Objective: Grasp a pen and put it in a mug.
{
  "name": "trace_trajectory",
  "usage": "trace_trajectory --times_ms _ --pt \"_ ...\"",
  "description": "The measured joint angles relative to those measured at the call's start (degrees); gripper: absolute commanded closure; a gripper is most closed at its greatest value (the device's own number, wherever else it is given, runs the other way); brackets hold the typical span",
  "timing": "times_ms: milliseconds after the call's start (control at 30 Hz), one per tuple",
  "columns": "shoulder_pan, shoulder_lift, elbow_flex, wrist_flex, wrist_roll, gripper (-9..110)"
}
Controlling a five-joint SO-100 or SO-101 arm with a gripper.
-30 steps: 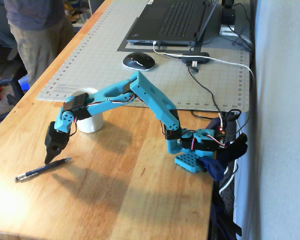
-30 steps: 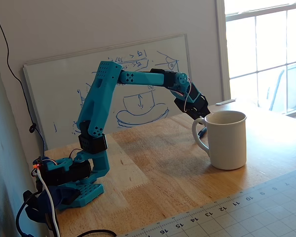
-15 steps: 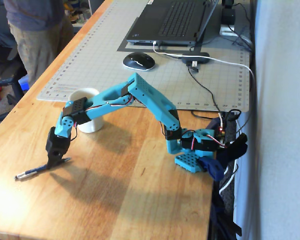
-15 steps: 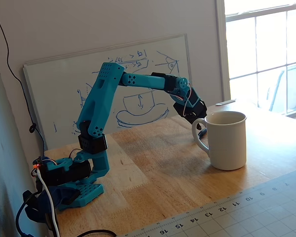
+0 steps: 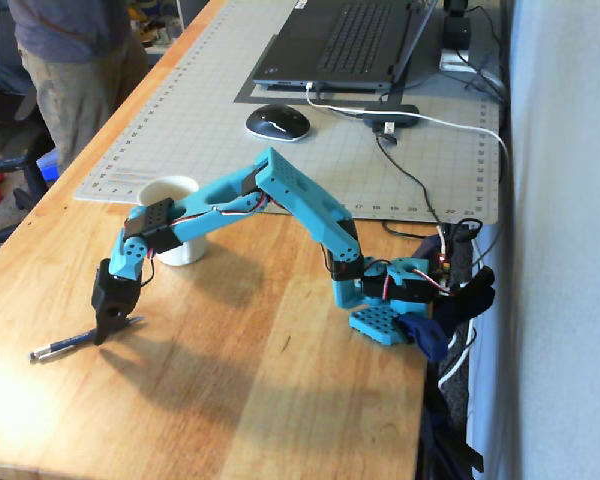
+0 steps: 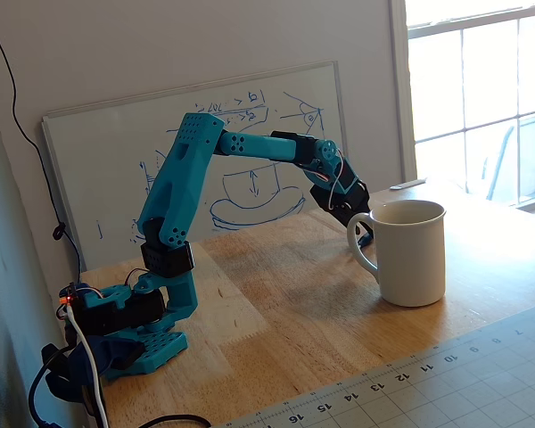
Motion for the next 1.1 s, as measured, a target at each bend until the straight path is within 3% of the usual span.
trace_trajectory --times_ms 200,1100 --pt "0.0 -1.2 -0.5 -0.1 0.0 99" --pt "-0.4 -0.1 -1.4 -0.2 0.0 99"
